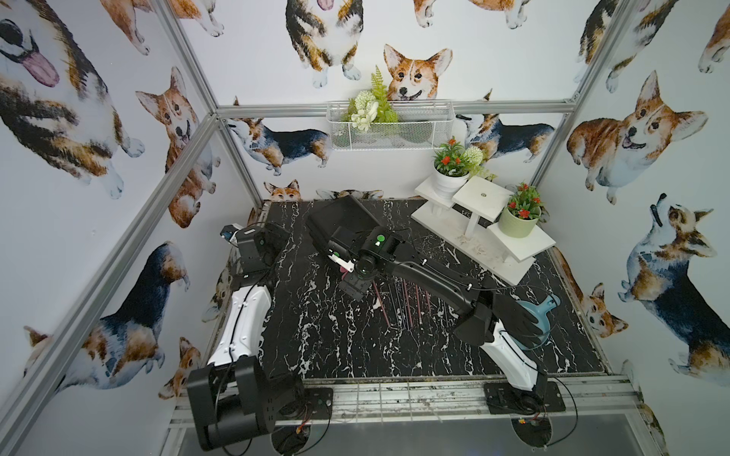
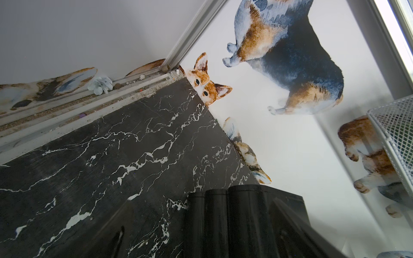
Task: Please place the pencils in the drawer according to their color
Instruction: Place the pencil in the drawer.
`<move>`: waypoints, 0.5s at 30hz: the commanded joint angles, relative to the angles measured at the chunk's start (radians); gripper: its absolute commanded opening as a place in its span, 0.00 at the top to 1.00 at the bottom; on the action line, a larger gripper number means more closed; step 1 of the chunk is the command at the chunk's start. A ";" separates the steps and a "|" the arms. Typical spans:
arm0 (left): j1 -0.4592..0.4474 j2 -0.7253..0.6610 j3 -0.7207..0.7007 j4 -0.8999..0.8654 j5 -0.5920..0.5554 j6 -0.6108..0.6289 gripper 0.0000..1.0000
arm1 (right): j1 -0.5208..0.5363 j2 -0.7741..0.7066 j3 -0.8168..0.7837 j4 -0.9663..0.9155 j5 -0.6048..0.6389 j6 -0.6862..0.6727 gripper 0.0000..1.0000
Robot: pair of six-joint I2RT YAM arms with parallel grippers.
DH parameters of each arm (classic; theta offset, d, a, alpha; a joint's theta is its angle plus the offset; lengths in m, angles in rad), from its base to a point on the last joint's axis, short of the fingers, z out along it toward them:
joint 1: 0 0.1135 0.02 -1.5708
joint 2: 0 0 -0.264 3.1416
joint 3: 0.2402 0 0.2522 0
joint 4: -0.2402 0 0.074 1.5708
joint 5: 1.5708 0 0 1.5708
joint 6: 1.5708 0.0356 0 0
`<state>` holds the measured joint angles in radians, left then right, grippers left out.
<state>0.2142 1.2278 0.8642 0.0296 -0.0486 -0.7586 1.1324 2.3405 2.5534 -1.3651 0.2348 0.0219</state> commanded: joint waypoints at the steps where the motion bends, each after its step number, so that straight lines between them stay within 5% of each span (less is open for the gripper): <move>1: 0.001 0.003 -0.001 0.029 0.007 -0.002 0.00 | 0.001 0.013 0.010 -0.022 0.053 -0.008 0.00; 15: 0.002 0.006 -0.001 0.039 0.019 -0.005 0.00 | -0.022 0.028 0.025 0.001 0.083 0.034 0.00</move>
<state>0.2157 1.2316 0.8642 0.0326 -0.0410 -0.7628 1.1149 2.3669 2.5679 -1.3655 0.3000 0.0299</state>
